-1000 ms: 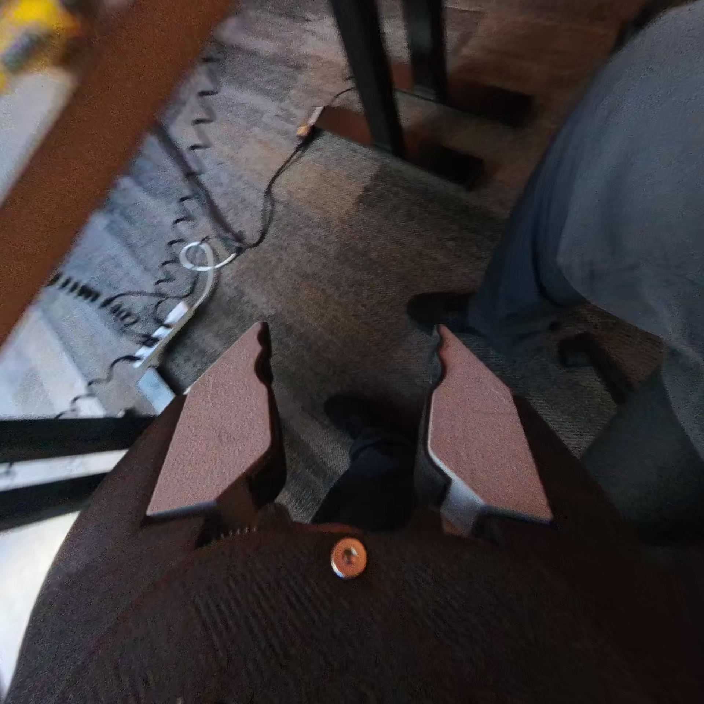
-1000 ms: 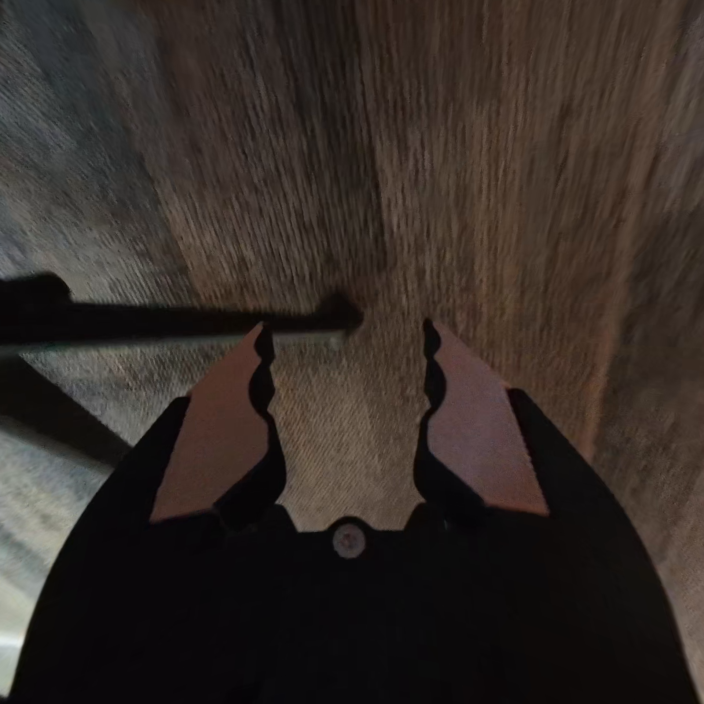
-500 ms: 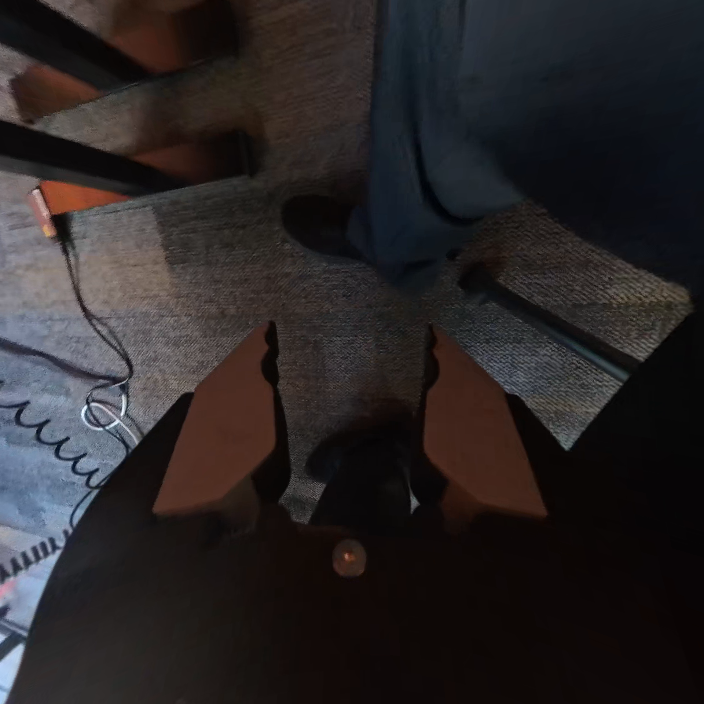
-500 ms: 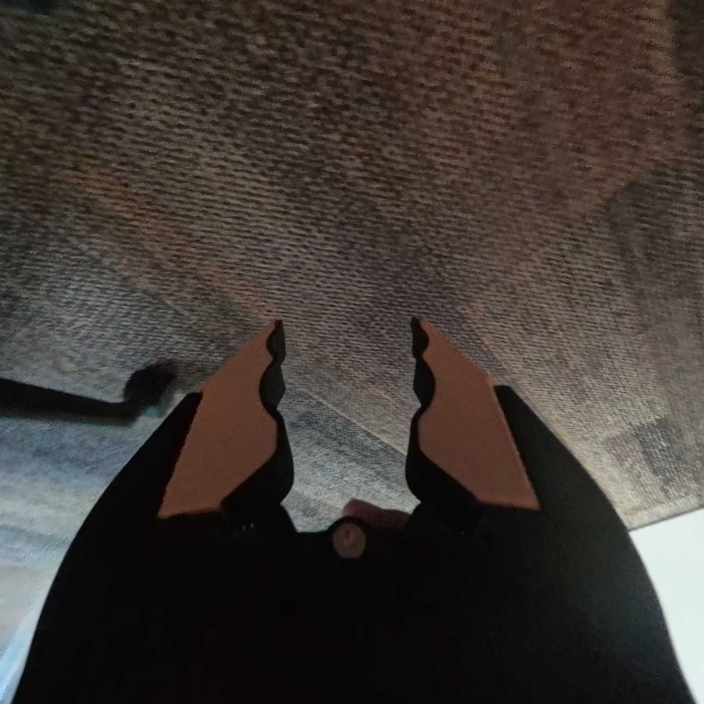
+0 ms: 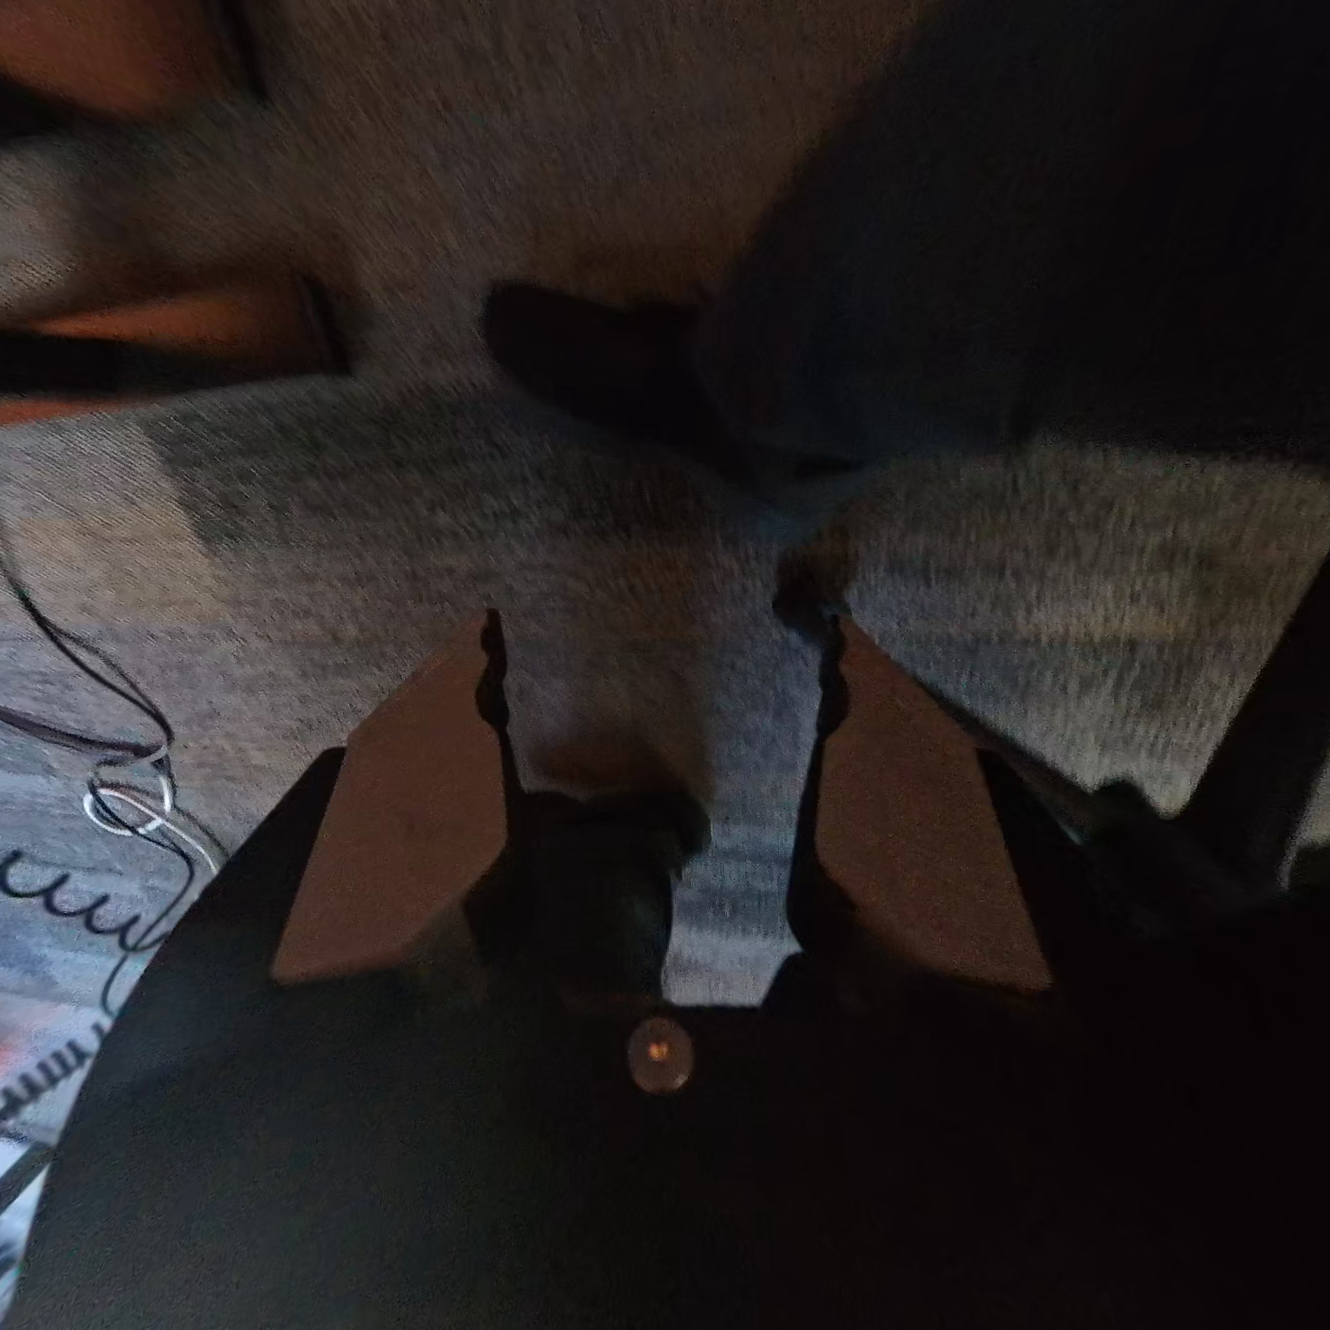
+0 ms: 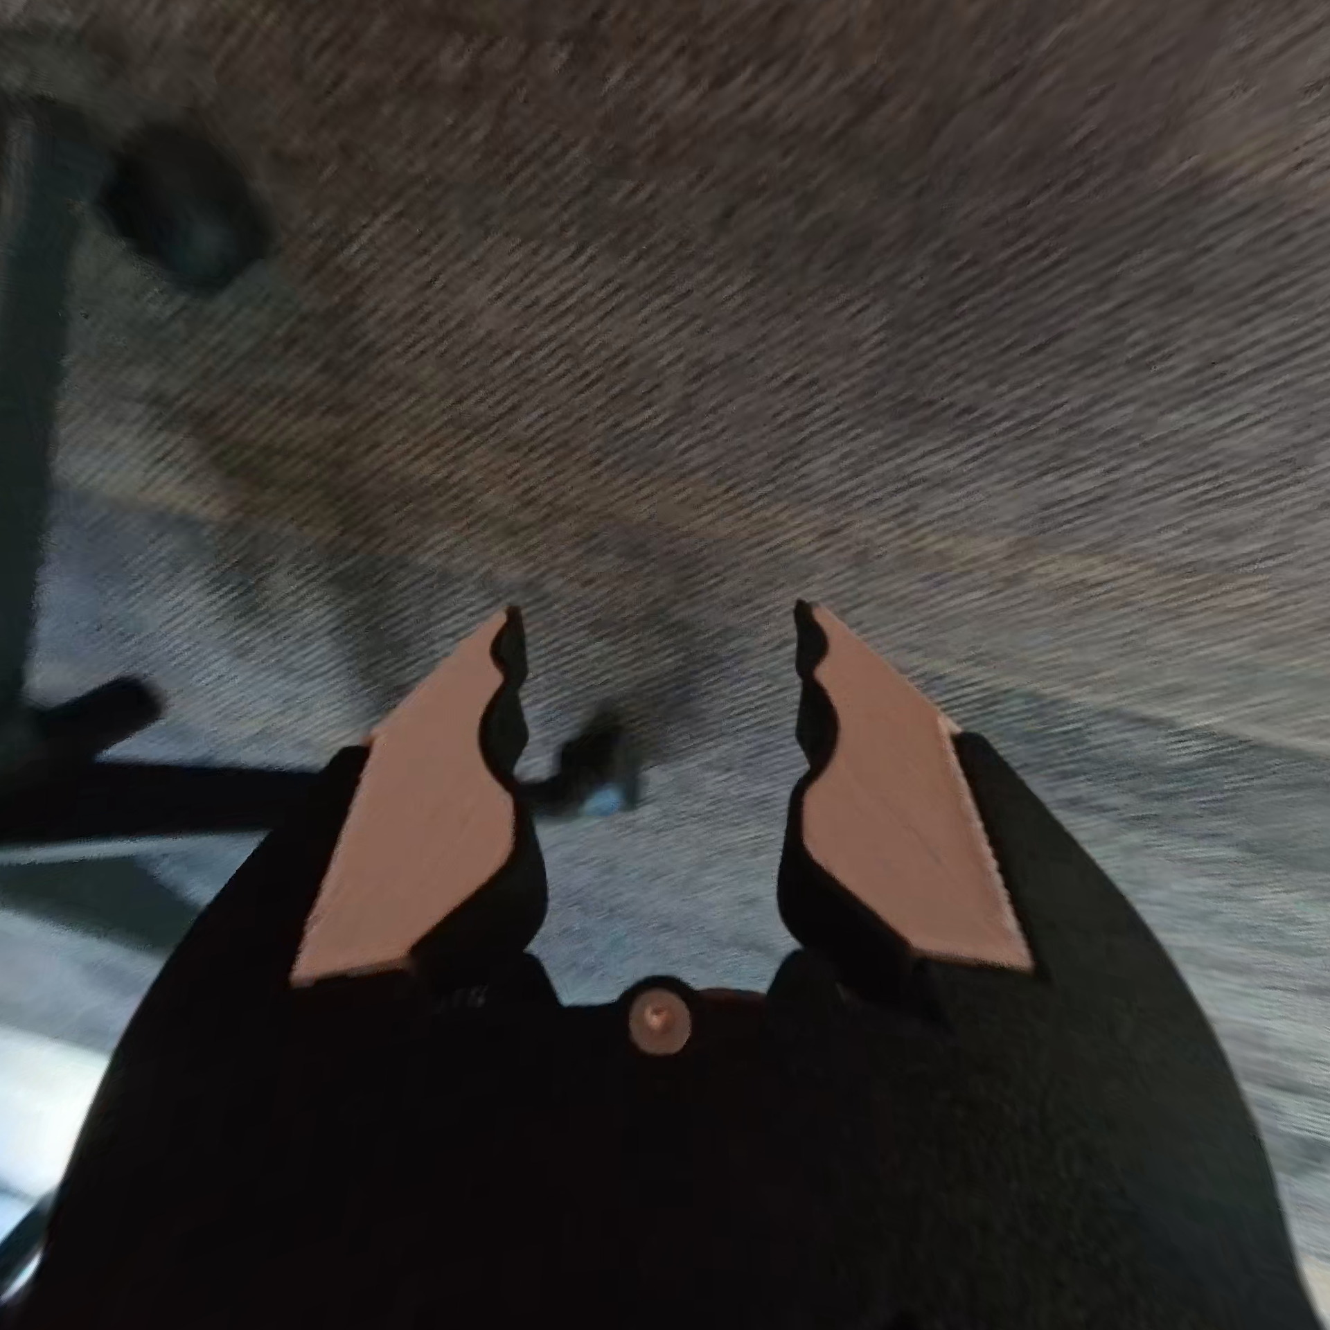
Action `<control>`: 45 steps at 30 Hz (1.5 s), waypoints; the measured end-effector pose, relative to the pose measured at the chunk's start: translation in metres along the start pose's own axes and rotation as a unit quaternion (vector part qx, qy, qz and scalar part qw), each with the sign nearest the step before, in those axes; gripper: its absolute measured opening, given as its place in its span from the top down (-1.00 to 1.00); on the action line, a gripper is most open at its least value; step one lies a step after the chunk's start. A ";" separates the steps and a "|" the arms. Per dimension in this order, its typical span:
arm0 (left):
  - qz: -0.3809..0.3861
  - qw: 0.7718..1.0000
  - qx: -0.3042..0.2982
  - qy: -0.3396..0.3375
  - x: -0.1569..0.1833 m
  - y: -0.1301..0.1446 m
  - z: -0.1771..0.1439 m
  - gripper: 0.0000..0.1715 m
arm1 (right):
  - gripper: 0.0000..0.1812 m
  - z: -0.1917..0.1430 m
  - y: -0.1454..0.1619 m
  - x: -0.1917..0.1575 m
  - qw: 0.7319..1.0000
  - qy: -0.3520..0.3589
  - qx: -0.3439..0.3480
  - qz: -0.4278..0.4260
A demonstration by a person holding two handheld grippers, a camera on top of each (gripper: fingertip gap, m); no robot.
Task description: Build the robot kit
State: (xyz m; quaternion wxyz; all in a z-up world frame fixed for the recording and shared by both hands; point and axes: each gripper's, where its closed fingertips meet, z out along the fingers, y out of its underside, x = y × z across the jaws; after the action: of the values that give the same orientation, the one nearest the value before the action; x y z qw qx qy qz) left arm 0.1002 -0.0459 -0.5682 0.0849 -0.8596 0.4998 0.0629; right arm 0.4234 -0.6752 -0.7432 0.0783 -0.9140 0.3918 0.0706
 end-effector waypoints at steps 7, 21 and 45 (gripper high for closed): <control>-0.046 0.991 0.126 0.000 -0.024 -0.076 -0.049 0.01 | 0.26 -0.008 0.038 -0.109 0.994 -0.098 -0.008 -0.049; -0.122 0.979 0.163 0.013 -0.043 0.025 -0.055 0.02 | 0.26 -0.178 -0.309 -0.267 0.879 -0.112 0.270 -0.377; -0.462 0.816 0.321 -0.131 -0.144 0.310 -0.165 0.38 | 0.14 -0.264 -0.249 -0.841 0.600 -0.343 0.283 -0.665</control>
State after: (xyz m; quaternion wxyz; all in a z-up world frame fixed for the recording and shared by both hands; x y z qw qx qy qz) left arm -0.2369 -0.1083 -0.4052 0.4399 -0.8971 0.0202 -0.0358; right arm 0.0479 0.0351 -0.3036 0.4866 -0.7630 -0.3793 0.1928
